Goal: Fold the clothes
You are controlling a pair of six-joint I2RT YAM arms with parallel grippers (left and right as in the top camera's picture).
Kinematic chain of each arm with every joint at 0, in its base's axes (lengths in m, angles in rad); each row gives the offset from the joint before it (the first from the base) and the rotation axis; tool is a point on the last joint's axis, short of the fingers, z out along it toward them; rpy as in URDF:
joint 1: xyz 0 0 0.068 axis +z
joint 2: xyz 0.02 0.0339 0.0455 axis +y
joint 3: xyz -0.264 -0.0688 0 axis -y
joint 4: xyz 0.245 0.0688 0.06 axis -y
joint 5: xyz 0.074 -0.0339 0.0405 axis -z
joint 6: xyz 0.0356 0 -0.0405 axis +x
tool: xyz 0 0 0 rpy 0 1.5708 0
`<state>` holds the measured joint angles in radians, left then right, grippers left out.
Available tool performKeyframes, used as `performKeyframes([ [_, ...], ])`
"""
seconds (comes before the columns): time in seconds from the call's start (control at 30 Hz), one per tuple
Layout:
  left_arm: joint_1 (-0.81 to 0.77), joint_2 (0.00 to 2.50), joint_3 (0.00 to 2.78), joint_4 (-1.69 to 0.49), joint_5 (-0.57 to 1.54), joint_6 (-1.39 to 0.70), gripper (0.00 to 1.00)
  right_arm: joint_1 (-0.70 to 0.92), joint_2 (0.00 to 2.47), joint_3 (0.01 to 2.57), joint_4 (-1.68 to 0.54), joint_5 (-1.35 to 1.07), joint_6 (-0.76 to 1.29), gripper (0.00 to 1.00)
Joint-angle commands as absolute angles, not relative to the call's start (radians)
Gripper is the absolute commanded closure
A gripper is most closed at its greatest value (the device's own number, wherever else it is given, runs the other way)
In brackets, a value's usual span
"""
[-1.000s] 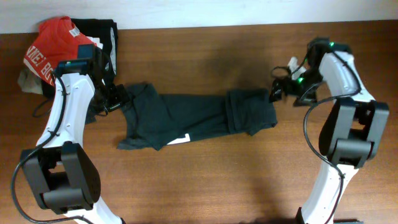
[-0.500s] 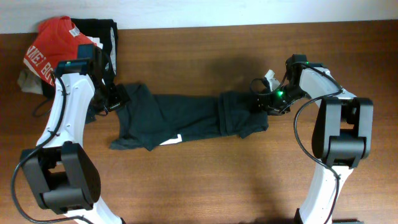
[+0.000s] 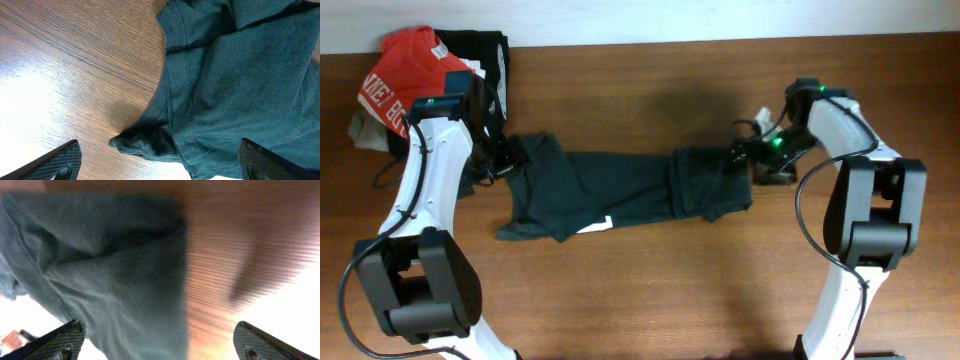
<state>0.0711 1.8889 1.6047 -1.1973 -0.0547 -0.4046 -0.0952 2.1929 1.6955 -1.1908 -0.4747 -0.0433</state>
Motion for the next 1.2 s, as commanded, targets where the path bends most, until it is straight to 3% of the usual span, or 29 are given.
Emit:
performKeyframes([
  [0.0, 0.065, 1.885, 1.602, -1.197, -0.048, -0.406, 0.01, -0.085, 2.116, 1.872, -1.276, -0.335, -0.017, 0.01],
  [0.1, 0.065, 1.885, 1.602, -1.186, -0.047, -0.407, 0.01, 0.015, 2.048, 1.929, -1.298, -0.231, -0.004, 0.01],
  [0.33, 0.065, 1.885, 1.602, -1.184, -0.047, -0.406, 0.01, 0.313, 2.098, 1.867, -1.288, 0.105, 0.248, 0.01],
  [0.43, 0.065, 1.885, 1.602, -1.186, -0.048, -0.406, 0.01, 0.393, 2.101, 1.821, -1.252, 0.118, 0.303, 0.01],
  [1.1, 0.061, 1.885, 1.602, -1.187, -0.048, -0.406, 0.01, 0.489, 2.101, 1.567, -0.984, 0.092, 0.376, 0.01],
  [1.17, 0.061, 1.885, 1.602, -1.187, -0.048, -0.406, 0.01, 0.489, 2.101, 1.539, -0.955, 0.091, 0.376, 0.08],
])
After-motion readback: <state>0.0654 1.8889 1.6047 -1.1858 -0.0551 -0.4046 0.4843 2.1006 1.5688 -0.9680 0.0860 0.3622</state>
